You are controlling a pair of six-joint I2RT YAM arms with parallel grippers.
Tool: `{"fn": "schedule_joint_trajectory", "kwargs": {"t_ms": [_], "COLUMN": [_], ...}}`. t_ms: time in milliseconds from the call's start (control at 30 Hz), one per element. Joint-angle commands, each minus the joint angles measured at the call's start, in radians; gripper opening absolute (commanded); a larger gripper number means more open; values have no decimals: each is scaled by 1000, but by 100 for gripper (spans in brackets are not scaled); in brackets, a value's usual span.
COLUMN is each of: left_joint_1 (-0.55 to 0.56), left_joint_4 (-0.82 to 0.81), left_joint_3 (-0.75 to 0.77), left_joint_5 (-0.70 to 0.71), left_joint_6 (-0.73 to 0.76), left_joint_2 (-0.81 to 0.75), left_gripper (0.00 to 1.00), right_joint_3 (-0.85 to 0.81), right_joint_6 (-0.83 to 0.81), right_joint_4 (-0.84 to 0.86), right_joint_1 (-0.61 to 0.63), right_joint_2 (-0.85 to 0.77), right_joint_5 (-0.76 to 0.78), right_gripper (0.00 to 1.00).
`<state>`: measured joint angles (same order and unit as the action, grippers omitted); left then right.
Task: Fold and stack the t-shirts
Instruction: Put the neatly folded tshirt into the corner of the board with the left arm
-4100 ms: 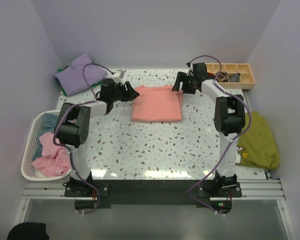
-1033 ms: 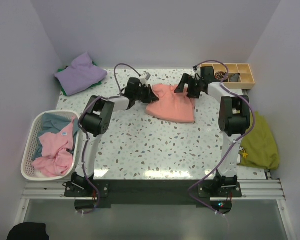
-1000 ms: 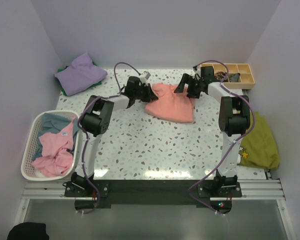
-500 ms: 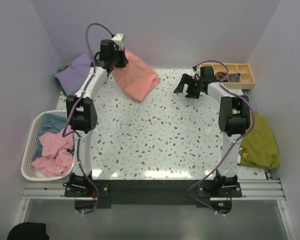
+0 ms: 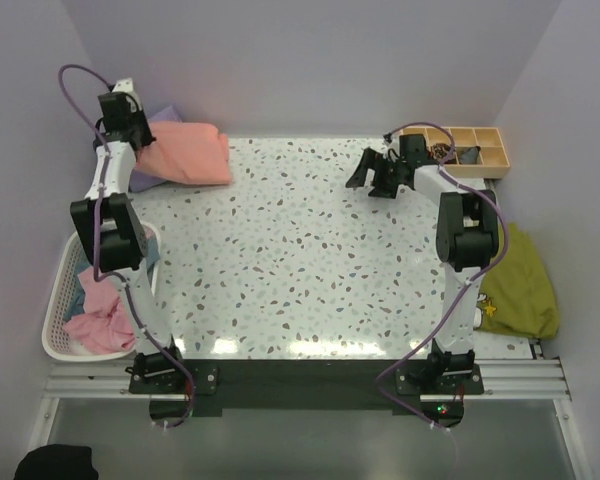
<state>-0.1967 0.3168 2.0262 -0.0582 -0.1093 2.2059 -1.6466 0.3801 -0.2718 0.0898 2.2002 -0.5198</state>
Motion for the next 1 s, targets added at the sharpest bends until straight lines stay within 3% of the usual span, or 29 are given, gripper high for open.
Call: {"fn": "schedule_joint_trajectory", "kwargs": {"t_ms": [0,200,367,433,467,500,600,767,967], "left_joint_1": [-79,-104,-113,-112,-112,-112,-110,-93,119], "left_joint_4": [-178,-280,-185,-109,-63,-62,-165,-182,-117], "left_joint_3": [-105,-153,69,208,230,201,15,-99,-205], "left_joint_5": [68,110,100,94,93,87,64,15,44], "left_joint_6": [-6,3,62,68,62,42,7,-29,-16], "left_joint_2": [-120,-86,62,121,145,138,33,-144,-336], "left_gripper": [0,0,0,50,63,100,100,100,100], "right_joint_3": [-7,-10,-15,-18,-18,-19,-21,11,128], "right_joint_6": [5,8,3,5,5,5,-4,-21,-29], "right_joint_4": [17,17,16,14,13,10,-3,-4,19], "right_joint_1": [4,2,4,4,5,5,10,28,63], "right_joint_2": [29,38,39,46,47,47,35,-39,-192], "right_joint_5": [-39,-49,-57,-65,-65,-63,-52,-8,99], "right_gripper": [99,99,99,99,99,99,99,99,99]}}
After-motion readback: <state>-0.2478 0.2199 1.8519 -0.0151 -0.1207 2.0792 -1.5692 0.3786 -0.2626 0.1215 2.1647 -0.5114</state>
